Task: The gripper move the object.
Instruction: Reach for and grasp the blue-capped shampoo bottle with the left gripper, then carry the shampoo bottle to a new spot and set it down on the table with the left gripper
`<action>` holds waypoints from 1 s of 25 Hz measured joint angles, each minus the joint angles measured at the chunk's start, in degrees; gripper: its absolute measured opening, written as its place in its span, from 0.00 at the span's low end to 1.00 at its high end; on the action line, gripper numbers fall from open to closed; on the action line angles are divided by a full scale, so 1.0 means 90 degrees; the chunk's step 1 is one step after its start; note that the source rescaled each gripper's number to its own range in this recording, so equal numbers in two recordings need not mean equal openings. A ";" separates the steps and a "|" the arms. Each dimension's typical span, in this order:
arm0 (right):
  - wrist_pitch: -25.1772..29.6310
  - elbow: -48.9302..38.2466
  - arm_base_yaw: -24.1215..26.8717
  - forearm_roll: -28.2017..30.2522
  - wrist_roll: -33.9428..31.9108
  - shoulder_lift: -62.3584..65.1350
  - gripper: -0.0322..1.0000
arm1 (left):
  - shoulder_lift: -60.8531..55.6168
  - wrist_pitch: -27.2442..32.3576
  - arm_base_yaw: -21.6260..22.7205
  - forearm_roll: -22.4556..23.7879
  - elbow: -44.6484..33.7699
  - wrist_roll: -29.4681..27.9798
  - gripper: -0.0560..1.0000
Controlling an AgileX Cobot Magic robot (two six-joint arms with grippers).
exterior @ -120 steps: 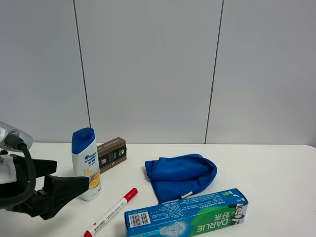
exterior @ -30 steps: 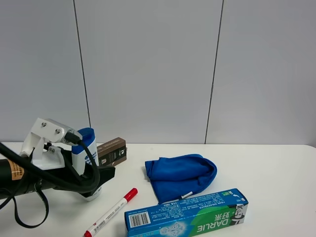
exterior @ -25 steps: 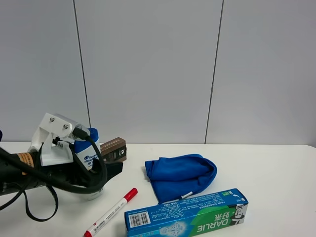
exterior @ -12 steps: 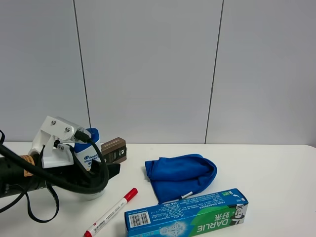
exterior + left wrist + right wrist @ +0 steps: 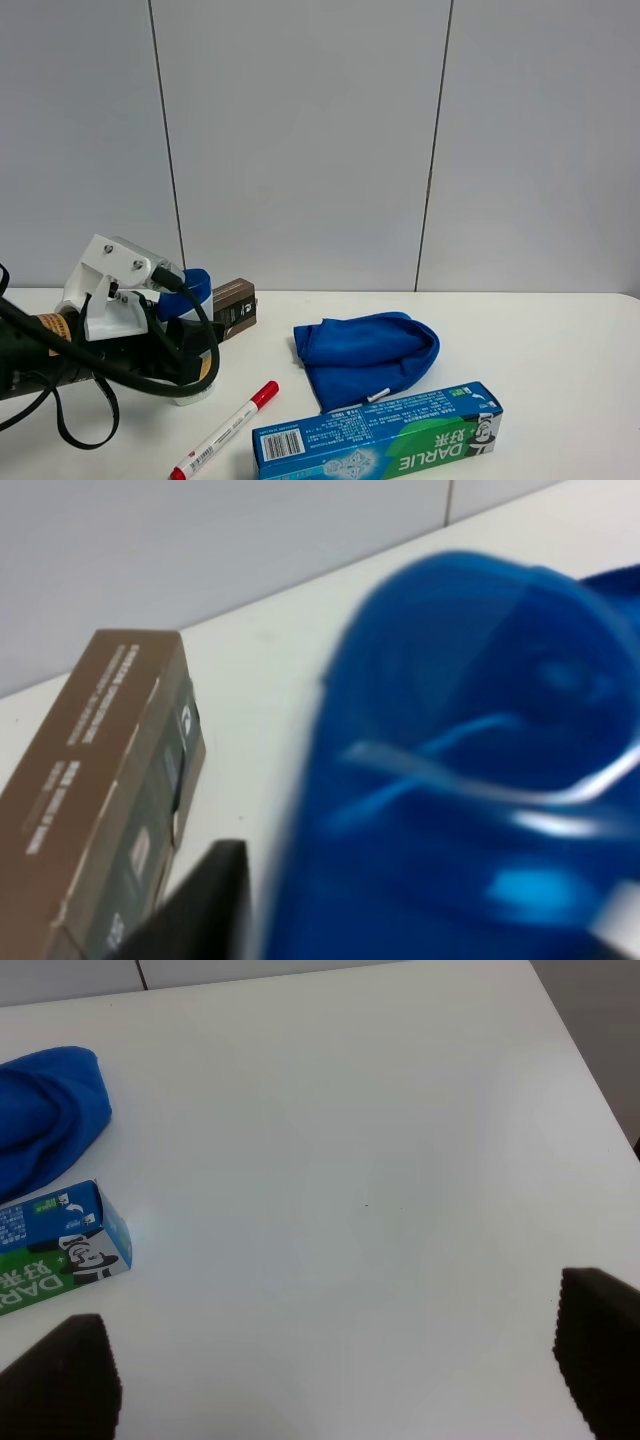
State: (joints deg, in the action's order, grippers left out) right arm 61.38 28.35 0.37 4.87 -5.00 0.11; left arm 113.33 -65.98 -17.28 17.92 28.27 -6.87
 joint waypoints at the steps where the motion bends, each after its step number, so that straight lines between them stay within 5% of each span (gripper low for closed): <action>1: 0.0000 0.0000 0.0000 0.0000 0.0000 0.0000 1.00 | 0.0000 0.0008 0.0000 -0.0009 0.0000 -0.0008 0.05; 15: 0.0000 0.0000 0.0000 0.0000 0.0000 0.0000 1.00 | -0.0105 -0.0044 0.0000 0.0079 -0.0006 0.0081 0.05; 25: 0.0000 0.0000 0.0000 0.0000 0.0000 0.0000 1.00 | -0.1347 0.0461 -0.0015 0.0635 -0.0017 -0.1111 0.05</action>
State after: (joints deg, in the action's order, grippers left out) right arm 61.38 28.35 0.37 4.87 -5.00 0.11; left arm 101.20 -61.84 -17.42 23.64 28.11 -16.87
